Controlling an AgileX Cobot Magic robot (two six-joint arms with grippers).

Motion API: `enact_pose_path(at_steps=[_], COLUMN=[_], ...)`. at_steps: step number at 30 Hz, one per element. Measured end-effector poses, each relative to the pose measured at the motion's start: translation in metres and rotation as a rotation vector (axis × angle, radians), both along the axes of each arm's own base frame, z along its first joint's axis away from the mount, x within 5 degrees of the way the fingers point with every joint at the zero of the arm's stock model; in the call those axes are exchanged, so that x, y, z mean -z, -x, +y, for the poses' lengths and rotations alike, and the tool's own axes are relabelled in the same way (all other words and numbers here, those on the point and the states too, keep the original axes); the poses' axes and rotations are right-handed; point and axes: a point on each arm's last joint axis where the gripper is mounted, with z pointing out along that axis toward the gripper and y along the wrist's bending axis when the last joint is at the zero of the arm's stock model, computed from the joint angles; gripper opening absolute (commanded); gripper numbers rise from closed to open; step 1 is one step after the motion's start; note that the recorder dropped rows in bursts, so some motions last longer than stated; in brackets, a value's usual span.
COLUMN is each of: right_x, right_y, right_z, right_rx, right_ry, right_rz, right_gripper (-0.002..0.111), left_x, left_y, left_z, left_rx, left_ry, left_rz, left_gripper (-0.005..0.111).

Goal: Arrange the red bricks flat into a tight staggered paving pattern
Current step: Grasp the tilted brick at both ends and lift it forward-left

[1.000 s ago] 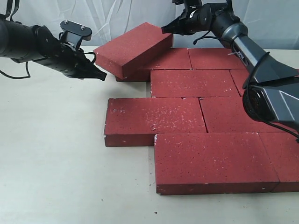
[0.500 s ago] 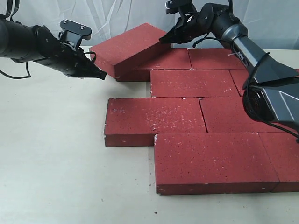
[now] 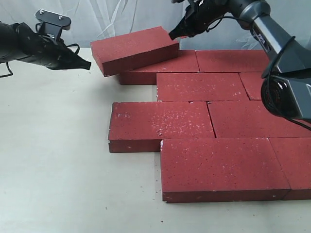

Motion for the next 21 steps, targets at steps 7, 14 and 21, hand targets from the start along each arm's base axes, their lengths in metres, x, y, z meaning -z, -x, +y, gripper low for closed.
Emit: enact_pose_path(at_steps=[7,14,21], right_x=[0.008,0.042,0.041], right_y=[-0.010,-0.016,-0.015], right_z=[0.000,0.003,0.010], right_rx=[0.048,0.066,0.059], right_ry=[-0.025,-0.030,-0.047], right_rz=[-0.074,-0.063,-0.069], right_gripper=[-0.001,-0.001,-0.001], left_x=[-0.014,-0.010,0.010], left_y=[-0.025,-0.049,-0.054], left_z=[-0.001,-0.011,-0.013], left_rx=[0.005,0.032,0.021], left_ry=[0.062,0.135,0.155], left_rz=[0.033,0.102,0.141], left_gripper=[0.000,0.000,0.000])
